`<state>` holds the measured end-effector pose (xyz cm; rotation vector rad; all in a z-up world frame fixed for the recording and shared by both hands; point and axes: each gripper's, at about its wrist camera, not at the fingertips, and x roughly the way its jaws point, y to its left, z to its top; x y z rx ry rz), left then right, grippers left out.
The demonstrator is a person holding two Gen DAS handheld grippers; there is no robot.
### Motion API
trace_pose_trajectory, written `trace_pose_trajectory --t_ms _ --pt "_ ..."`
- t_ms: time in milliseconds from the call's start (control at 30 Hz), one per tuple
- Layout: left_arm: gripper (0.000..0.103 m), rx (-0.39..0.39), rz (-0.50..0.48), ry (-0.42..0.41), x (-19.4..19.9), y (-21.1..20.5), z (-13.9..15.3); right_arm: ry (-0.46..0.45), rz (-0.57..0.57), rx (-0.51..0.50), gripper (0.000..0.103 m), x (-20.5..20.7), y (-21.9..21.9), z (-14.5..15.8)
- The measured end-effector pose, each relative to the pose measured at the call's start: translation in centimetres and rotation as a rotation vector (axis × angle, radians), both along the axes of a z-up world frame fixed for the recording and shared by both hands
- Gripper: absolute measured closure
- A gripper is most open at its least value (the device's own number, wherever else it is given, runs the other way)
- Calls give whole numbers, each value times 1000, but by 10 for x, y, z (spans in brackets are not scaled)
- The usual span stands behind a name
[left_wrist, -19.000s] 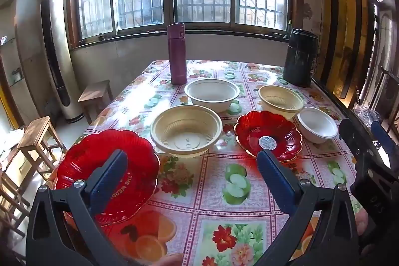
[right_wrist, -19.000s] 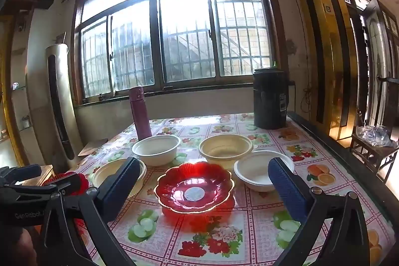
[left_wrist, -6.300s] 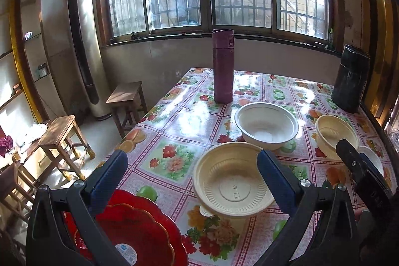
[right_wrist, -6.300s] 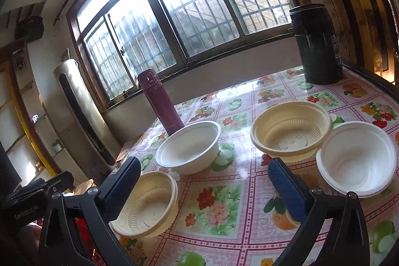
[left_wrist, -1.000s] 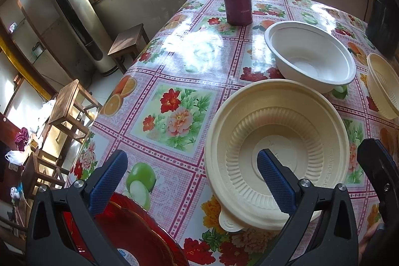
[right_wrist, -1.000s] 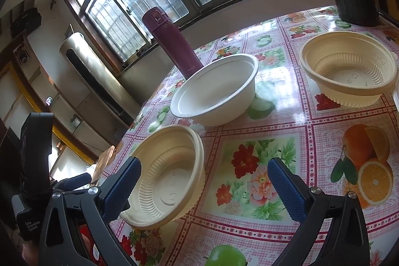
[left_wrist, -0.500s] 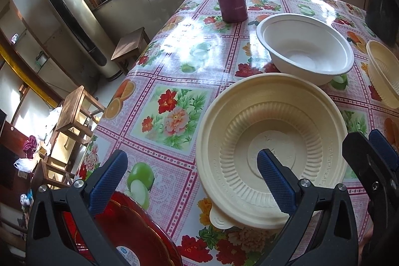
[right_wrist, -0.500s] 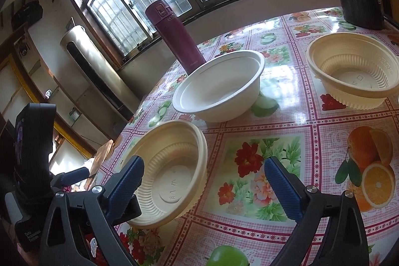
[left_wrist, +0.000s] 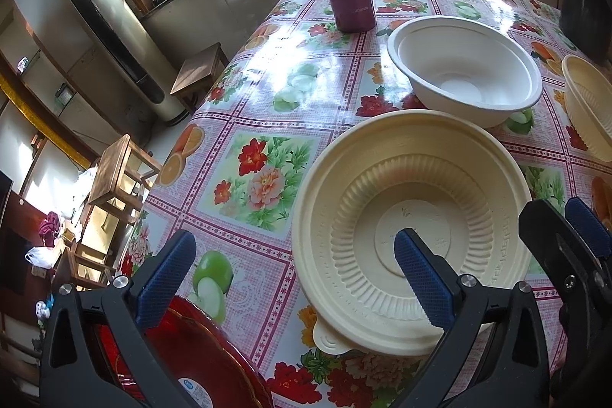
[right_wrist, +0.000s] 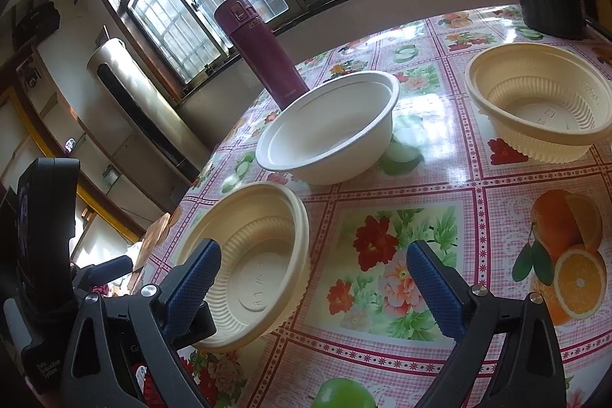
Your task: Organize plates and bowls
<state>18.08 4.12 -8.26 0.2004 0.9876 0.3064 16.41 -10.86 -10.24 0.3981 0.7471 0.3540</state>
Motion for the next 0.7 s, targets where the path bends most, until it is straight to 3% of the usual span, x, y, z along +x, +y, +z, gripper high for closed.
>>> trace_pose_trajectory --t_ms 700 --pt "0 0 -10 2 -1 -5 -1 0 -11 7 4 1 -3 2"
